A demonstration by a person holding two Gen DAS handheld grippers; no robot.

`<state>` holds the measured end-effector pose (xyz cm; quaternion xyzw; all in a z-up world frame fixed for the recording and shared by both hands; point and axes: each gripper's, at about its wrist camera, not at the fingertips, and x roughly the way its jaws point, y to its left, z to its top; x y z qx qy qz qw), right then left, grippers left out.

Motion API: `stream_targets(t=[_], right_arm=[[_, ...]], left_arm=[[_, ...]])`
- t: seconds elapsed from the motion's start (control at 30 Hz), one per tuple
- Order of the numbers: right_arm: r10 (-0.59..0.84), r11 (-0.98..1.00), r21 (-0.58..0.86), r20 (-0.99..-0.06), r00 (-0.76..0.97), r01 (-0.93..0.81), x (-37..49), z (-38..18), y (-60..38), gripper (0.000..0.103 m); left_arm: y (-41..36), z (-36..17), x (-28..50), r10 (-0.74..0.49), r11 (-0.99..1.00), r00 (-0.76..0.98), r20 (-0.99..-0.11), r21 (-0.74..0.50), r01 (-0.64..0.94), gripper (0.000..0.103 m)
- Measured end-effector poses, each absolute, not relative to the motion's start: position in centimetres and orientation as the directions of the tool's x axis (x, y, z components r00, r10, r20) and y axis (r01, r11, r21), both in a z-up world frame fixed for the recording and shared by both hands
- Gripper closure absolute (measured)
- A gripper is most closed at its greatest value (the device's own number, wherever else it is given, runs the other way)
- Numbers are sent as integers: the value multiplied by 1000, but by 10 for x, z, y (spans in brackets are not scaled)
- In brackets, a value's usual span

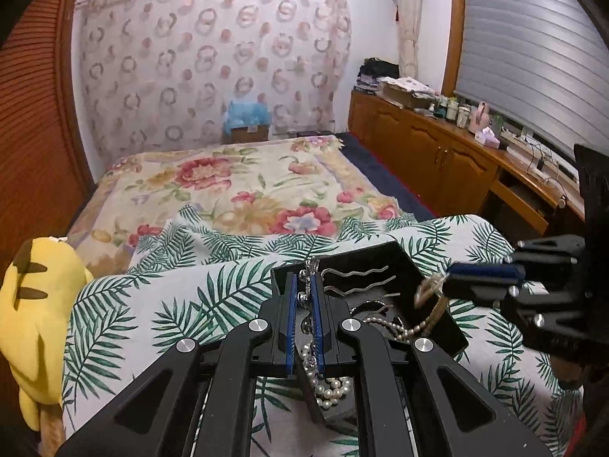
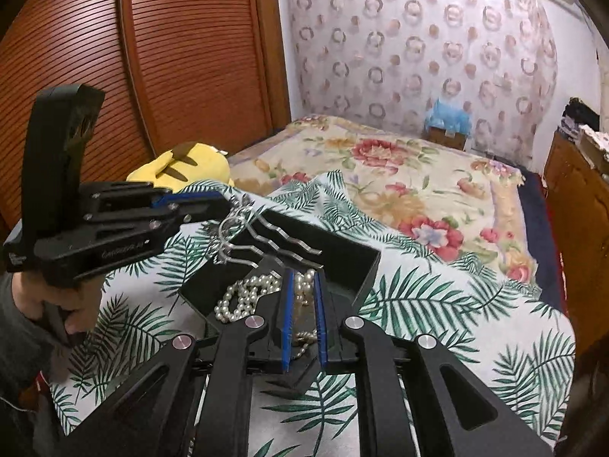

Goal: Organize jewelry
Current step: 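Open both grippers to drop the hairpins and pearl strand into the box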

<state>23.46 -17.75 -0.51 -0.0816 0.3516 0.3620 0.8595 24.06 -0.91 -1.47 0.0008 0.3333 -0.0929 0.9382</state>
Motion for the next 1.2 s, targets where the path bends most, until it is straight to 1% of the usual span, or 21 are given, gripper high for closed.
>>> stream_targets(t=[0.1, 0.17, 0.47, 0.67, 0.77, 0.8, 0.83, 1.2], right_arm=[[569, 721, 120, -664, 484, -683, 232, -8, -177, 90], [573, 719, 125, -663, 482, -683, 230, -8, -179, 83], [560, 744, 137, -662, 498, -654, 226, -11, -192, 83], [551, 757, 135, -659, 513, -639, 215, -11, -202, 83], [545, 764, 131, -654, 524, -632, 204, -10, -208, 83], [544, 766, 131, -652, 527, -629, 197, -10, -212, 83], [542, 769, 130, -651, 531, -626, 191, -11, -215, 83], [531, 773, 136, -674, 514, -620, 140, -33, -220, 83]], left_arm=[[-11, -18, 245, -174, 982, 754, -633, -58, 177, 96], [-13, -20, 248, -174, 982, 748, -641, -55, 182, 96], [-19, -28, 253, -197, 977, 723, -662, -73, 200, 96], [-19, -25, 248, -198, 978, 727, -658, -80, 193, 96], [-19, -23, 242, -203, 977, 734, -649, -81, 199, 91], [-20, -21, 239, -204, 976, 736, -645, -81, 200, 86], [-21, -20, 234, -209, 975, 741, -639, -81, 205, 84], [-23, -23, 173, -237, 967, 745, -624, -78, 243, 82]])
